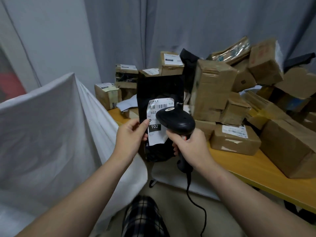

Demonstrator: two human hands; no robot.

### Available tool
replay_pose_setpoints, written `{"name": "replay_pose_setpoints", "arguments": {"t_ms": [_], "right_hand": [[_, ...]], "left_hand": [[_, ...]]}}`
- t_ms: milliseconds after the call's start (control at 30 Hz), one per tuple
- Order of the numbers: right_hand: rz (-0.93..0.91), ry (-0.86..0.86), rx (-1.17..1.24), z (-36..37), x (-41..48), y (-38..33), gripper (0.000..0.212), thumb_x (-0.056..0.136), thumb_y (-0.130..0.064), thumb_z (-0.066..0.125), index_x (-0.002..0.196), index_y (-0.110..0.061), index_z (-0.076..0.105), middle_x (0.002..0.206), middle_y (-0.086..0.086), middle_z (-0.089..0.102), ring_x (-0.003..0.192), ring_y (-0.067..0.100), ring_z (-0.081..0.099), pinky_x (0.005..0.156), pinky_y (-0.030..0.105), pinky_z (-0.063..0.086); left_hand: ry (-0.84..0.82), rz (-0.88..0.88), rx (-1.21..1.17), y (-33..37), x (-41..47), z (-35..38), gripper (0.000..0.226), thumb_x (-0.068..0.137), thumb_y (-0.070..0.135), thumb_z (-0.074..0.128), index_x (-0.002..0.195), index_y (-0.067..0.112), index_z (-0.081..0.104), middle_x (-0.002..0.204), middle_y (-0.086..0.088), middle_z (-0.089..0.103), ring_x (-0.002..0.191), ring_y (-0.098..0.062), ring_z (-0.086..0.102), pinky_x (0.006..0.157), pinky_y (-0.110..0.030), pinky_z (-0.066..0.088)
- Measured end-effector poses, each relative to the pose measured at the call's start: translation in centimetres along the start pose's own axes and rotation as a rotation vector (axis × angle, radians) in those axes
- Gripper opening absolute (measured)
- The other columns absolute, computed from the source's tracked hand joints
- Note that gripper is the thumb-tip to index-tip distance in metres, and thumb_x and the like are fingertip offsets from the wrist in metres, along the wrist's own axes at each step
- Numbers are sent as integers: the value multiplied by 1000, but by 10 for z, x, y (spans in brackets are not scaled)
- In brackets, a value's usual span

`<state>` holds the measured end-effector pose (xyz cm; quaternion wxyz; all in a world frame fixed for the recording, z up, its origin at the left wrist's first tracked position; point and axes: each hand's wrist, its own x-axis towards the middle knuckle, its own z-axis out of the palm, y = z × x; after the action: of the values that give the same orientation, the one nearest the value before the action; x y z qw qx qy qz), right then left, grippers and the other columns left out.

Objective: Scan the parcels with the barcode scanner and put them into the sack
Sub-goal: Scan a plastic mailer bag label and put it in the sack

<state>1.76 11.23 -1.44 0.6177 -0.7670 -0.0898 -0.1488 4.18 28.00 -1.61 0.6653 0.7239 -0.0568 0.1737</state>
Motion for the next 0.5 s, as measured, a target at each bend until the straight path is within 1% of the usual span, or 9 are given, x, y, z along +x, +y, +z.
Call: {"name": "replay_pose_setpoints", "arguments": {"t_ms": [100, 167, 200, 267, 333, 367, 400, 433, 500], "right_hand": [[50, -162, -62, 43, 14, 20, 24, 83, -26, 74, 67, -14, 59, 50, -5, 57, 49, 9, 57, 52, 26, 45], [86, -254, -137, 73, 22, 36, 31, 83, -28, 74, 70, -4, 59, 54, 3, 56, 55, 16, 57, 57, 35, 46], [111, -297, -164, 88, 26, 44, 31, 83, -29, 74, 72, -3, 59, 56, 5, 56, 58, 18, 58, 59, 39, 49], [167, -377, -184, 118, 34, 64, 21, 82, -29, 74, 73, -17, 58, 59, -6, 55, 62, 13, 59, 65, 39, 53], [189, -444, -239, 145, 41, 84, 20, 82, -30, 73, 75, -25, 56, 60, -9, 56, 64, 10, 59, 66, 35, 53], [184, -469, -281, 157, 44, 95, 21, 83, -31, 73, 74, -25, 55, 61, -8, 56, 62, 8, 58, 62, 28, 51], [173, -493, -326, 168, 46, 104, 23, 84, -32, 71, 72, -25, 54, 61, -9, 55, 60, 5, 56, 57, 18, 46], [168, -518, -368, 177, 48, 114, 22, 86, -33, 70, 73, -25, 54, 62, -10, 54, 59, 3, 53, 52, 11, 39], [168, -579, -452, 189, 50, 134, 21, 89, -35, 66, 74, -26, 56, 64, -11, 54, 61, 1, 51, 49, 12, 35]], "left_hand": [[133, -26, 78, -31, 11, -49, 14, 93, 16, 61, 85, 6, 65, 68, -12, 65, 53, -9, 57, 58, -27, 50], [225, -75, 121, -58, 18, -85, 11, 93, 15, 61, 83, 9, 63, 68, -13, 63, 52, -9, 55, 58, -29, 48], [263, -107, 168, -73, 23, -101, 11, 93, 14, 61, 84, 9, 63, 70, -15, 62, 53, -10, 55, 57, -29, 47], [302, -195, 325, -105, 31, -130, 16, 93, 14, 60, 85, 0, 61, 74, -22, 62, 58, -18, 55, 56, -30, 46], [262, -305, 531, -142, 37, -151, 20, 93, 15, 59, 84, -3, 59, 72, -20, 61, 60, -23, 52, 54, -25, 40], [219, -372, 625, -163, 40, -159, 19, 93, 15, 58, 82, 0, 57, 69, -16, 58, 61, -24, 50, 52, -25, 37], [170, -436, 696, -183, 41, -164, 19, 94, 14, 57, 80, 2, 55, 68, -13, 56, 62, -26, 51, 53, -30, 34], [114, -496, 753, -204, 42, -169, 19, 94, 13, 56, 79, 4, 52, 69, -13, 54, 66, -29, 52, 54, -33, 32], [-1, -631, 857, -245, 42, -177, 15, 96, 13, 54, 83, 5, 52, 77, -15, 56, 75, -30, 55, 61, -31, 34]]}}
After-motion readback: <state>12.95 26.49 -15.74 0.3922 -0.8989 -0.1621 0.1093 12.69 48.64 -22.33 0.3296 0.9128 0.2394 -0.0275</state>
